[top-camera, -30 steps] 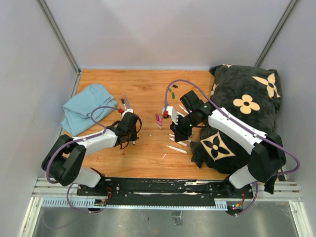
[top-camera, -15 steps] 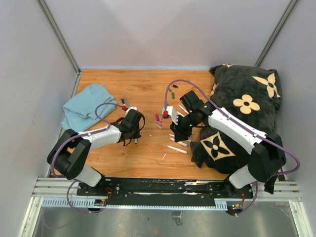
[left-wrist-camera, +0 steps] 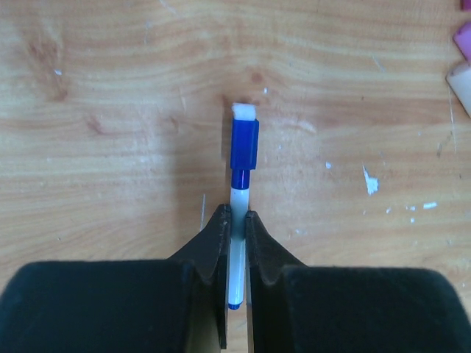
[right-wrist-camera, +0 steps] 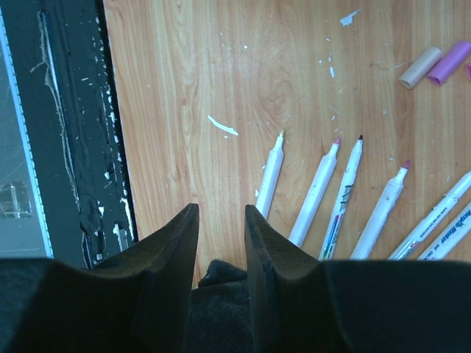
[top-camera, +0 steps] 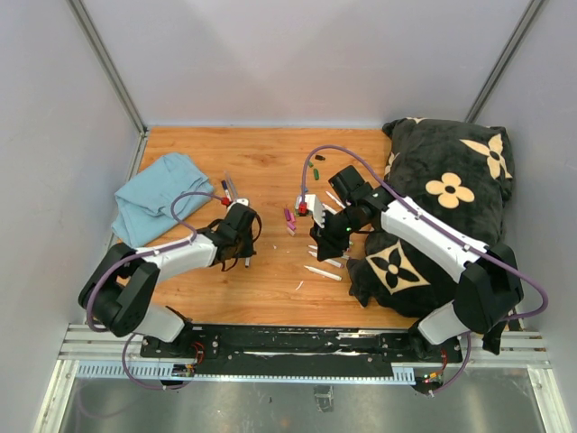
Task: Open the pen caps
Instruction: Pick up the pen from the center of the board.
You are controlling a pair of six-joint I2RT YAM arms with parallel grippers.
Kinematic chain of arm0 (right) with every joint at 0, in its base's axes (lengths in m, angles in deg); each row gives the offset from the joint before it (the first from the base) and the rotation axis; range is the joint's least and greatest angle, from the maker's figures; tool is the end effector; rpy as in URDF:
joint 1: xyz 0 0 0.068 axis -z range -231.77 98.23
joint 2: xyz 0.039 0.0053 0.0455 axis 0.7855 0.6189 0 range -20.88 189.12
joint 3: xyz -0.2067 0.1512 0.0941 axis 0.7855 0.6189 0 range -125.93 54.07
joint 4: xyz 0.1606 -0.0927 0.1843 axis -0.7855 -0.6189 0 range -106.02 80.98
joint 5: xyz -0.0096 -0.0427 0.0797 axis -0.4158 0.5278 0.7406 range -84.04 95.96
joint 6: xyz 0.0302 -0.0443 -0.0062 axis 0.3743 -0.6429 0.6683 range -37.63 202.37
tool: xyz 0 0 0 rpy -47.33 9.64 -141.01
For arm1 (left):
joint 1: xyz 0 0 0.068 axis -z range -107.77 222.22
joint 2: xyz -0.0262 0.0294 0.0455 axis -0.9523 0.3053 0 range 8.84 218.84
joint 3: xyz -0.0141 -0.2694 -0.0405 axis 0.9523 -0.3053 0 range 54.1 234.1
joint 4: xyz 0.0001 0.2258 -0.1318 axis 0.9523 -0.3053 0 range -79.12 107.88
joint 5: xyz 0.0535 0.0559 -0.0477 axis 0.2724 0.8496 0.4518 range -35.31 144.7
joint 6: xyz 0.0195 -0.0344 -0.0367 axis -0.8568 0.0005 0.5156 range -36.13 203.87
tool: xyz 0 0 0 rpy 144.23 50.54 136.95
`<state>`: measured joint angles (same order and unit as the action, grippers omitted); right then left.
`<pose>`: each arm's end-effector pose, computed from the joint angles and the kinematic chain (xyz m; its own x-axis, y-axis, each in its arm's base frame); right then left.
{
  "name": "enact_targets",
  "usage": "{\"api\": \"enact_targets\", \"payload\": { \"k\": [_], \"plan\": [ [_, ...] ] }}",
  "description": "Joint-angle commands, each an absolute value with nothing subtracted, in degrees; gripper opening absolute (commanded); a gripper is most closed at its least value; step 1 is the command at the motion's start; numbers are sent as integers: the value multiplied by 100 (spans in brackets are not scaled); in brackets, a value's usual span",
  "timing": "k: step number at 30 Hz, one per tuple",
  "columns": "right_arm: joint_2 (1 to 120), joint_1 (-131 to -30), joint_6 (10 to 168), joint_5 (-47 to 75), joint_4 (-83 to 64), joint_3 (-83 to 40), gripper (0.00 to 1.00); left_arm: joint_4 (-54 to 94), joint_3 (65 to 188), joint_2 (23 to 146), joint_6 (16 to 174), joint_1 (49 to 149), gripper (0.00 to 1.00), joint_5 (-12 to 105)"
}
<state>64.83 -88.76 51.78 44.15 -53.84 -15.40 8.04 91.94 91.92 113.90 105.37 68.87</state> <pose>0.2276 0.1990 0.2766 -0.2393 -0.6811 -0.6920 -0.9685 0.1173 0.2195 0.2271 -0.1378 0.1548 -0.8010 -0.0564 -0.5960 0.0138 0.9935 -0.1126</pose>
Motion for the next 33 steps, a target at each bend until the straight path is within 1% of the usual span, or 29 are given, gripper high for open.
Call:
{"api": "enact_targets", "payload": {
  "k": [1, 10, 14, 18, 22, 25, 27, 29, 33],
  "plan": [
    [6122, -8769, 5176, 4875, -5222, -1364, 32, 938, 8864, 8740, 11379, 10616, 1, 6363],
    [5772, -8630, 5635, 5224, -4697, -1172, 33, 2117, 8099, 7593, 11724, 10780, 0, 5821],
    [5613, -8582, 6013, 5322, -4169, -952, 34, 2811, 7762, 7081, 11883, 10812, 0, 5464],
    [5503, -8553, 6497, 5777, -3359, -571, 40, 3561, 7424, 6594, 12076, 10892, 0, 5278],
    [5592, -8547, 7181, 6219, -2555, -358, 44, 4411, 7126, 6284, 12239, 11087, 0, 5264],
    [5585, -8542, 7371, 6323, -2147, -241, 45, 4966, 6948, 6255, 12363, 11205, 0, 5289],
    [5495, -8524, 7337, 6283, -2041, -137, 51, 5262, 6865, 6261, 12413, 11309, 0, 5352],
    [5455, -8464, 7564, 6552, -1711, 70, 56, 5536, 6824, 6302, 12475, 11401, 0, 5466],
    [5526, -8370, 8104, 6744, -1123, 369, 61, 6088, 6735, 6358, 12619, 11602, 0, 5768]
  ]
}}
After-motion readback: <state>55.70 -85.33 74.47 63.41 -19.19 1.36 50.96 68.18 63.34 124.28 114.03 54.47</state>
